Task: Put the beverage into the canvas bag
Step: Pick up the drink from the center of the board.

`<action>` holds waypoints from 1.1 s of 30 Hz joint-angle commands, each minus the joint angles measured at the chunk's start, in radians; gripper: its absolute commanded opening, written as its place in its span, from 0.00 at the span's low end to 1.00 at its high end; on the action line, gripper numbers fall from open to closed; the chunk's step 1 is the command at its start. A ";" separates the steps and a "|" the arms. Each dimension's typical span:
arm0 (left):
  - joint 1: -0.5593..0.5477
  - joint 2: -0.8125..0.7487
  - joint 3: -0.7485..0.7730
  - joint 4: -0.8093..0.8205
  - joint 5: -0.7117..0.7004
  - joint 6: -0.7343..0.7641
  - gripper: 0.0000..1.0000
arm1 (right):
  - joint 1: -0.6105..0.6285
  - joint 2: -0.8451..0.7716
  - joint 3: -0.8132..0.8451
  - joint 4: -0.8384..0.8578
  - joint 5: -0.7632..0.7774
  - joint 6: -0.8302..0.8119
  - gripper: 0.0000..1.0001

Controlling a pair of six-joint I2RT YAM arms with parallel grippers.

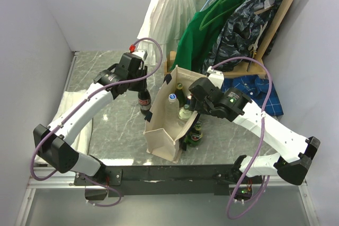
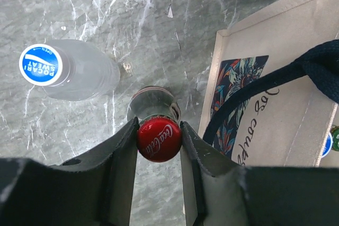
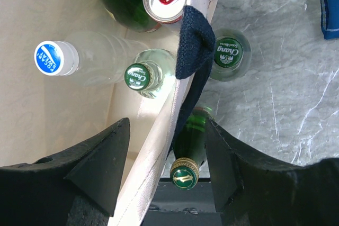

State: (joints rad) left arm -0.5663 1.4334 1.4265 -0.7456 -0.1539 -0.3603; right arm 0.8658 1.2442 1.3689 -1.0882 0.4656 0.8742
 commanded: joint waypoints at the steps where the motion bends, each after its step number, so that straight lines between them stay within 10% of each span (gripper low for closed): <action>1: -0.004 -0.007 0.020 0.018 0.002 0.007 0.22 | -0.002 -0.005 -0.004 0.013 0.018 0.014 0.65; 7: -0.004 -0.010 0.020 0.025 0.004 0.006 0.01 | -0.005 -0.005 -0.007 0.016 0.015 0.016 0.65; 33: -0.012 -0.096 0.149 -0.023 -0.013 -0.002 0.01 | 0.002 -0.061 -0.010 -0.007 -0.031 0.054 0.64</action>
State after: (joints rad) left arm -0.5713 1.4296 1.4689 -0.8379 -0.1555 -0.3599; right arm 0.8658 1.2133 1.3655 -1.0916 0.4370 0.9051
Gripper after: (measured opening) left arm 0.378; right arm 0.650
